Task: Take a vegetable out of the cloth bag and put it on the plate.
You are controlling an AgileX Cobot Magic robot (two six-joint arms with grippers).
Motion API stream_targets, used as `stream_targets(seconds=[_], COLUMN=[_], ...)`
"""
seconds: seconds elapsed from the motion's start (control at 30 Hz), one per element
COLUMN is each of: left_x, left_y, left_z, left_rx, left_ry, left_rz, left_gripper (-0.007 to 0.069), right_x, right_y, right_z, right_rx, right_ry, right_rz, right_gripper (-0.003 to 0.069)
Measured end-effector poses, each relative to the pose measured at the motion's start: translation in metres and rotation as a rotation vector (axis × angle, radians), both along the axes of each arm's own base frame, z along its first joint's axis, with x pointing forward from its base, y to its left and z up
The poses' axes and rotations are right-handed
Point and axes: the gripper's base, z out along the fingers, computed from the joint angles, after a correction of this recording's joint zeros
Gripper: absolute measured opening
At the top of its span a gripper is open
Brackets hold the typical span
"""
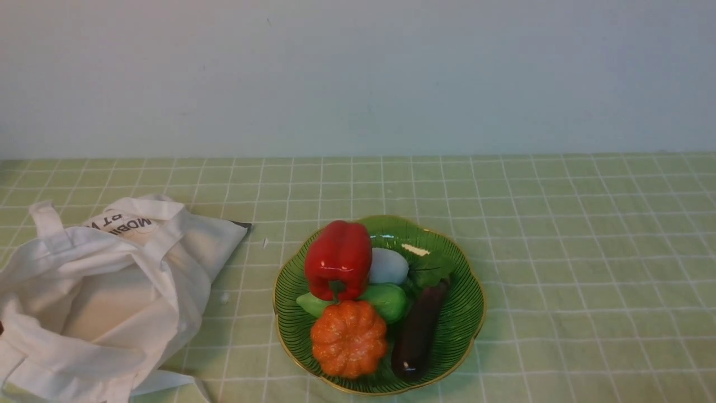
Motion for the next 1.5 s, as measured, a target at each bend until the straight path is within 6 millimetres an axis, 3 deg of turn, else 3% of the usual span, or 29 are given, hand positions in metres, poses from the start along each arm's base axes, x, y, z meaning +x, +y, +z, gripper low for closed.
stream_targets(seconds=[0.23, 0.37, 0.53, 1.5], left_x=[0.006, 0.008, 0.007, 0.007], left_y=[0.006, 0.007, 0.007, 0.007], left_z=[-0.078, -0.105, -0.111, -0.112], left_rx=[0.058, 0.066, 0.075, 0.072], left_ry=[0.008, 0.083, 0.148, 0.154], left_rz=[0.163, 0.184, 0.182, 0.181], left_gripper=[-0.0005, -0.0005, -0.0005, -0.0005], right_x=[0.000, 0.000, 0.000, 0.000], right_y=[0.000, 0.000, 0.000, 0.000], right_z=[0.000, 0.000, 0.000, 0.000], right_rx=[0.000, 0.000, 0.000, 0.000], right_ry=[0.000, 0.000, 0.000, 0.000], right_rz=[0.000, 0.000, 0.000, -0.001], right_gripper=[-0.0015, -0.0015, -0.0015, -0.0015])
